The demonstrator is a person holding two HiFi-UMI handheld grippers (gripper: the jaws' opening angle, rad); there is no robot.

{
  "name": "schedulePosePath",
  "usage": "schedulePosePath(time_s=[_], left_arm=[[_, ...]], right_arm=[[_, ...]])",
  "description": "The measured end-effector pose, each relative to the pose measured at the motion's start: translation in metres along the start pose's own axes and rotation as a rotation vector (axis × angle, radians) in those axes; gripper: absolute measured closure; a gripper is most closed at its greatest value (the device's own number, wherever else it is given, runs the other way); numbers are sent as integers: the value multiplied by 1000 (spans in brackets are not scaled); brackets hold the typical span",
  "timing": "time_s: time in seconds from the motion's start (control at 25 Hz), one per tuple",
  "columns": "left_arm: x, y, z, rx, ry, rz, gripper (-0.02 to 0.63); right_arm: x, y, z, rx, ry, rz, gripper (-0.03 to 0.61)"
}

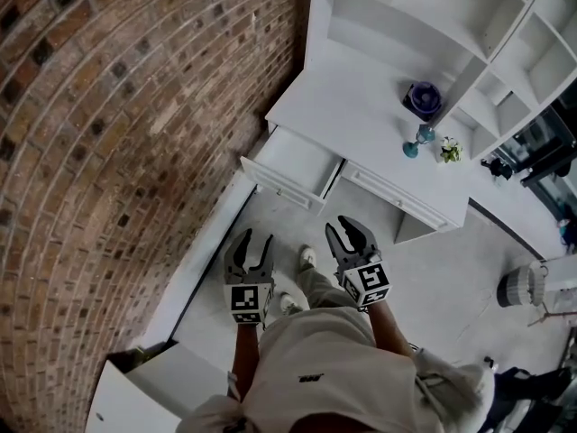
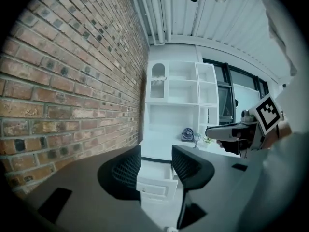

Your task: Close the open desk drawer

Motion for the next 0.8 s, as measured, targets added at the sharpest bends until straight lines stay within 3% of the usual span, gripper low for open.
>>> schedulePosePath(time_s=[0.4,0.8], left_arm=[[23,83,24,76,34,29,405],[37,159,22,115,58,49,407]], right_arm=[[5,90,-55,85,56,-13,453],[1,142,-113,149,96,-12,453]])
Point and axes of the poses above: the fingertips, and each gripper's own axes: y forward along the fingers, z to its left, x out of its top, the point moved 7 cm from there along -y, backward along the fingers, and after that the axes turned 8 degrees about -y, right-handed, at the moved point
